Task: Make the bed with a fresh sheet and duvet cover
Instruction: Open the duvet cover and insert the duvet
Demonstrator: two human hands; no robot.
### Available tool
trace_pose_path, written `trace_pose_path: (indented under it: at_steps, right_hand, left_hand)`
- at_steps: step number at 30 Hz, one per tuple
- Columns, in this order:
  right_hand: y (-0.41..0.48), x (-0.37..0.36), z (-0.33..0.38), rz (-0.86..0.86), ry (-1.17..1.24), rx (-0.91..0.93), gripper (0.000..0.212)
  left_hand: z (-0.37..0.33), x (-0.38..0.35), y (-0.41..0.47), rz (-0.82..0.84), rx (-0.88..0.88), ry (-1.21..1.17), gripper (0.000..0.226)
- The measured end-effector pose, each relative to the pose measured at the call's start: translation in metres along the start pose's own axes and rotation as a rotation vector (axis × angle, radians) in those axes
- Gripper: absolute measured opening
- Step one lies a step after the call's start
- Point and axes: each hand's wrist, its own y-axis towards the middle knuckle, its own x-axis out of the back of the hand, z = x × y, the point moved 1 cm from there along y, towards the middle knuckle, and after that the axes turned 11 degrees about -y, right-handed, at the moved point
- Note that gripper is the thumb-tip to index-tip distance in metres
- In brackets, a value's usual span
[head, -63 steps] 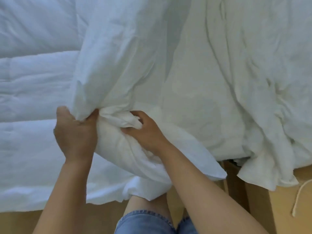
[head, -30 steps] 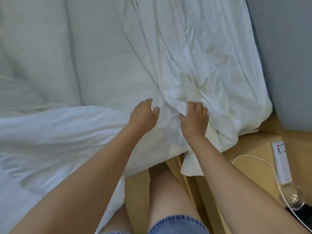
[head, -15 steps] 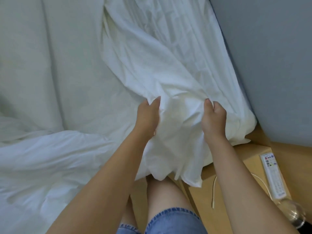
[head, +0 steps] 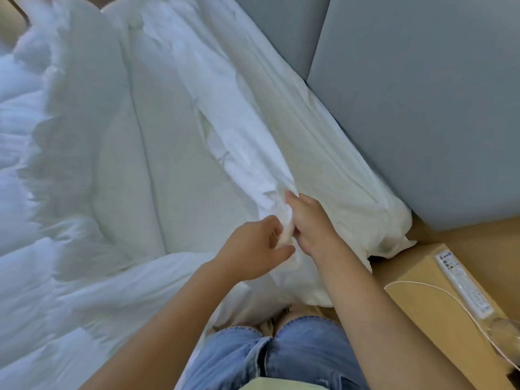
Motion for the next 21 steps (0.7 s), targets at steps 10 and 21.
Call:
trace_pose_path:
  at_steps: [10,21]
  right_hand:
    - [-0.021,0.010,0.004,0.174,0.025,-0.062,0.046]
    - [-0.055,-0.014,0.007,0.092,-0.604,0.203,0.014]
  left_hand:
    - [0.012,0.010,0.010,-0.188,0.192,-0.836,0.025]
    - [0.012,0.033,0.025,-0.349,0.190,-1.160,0.029]
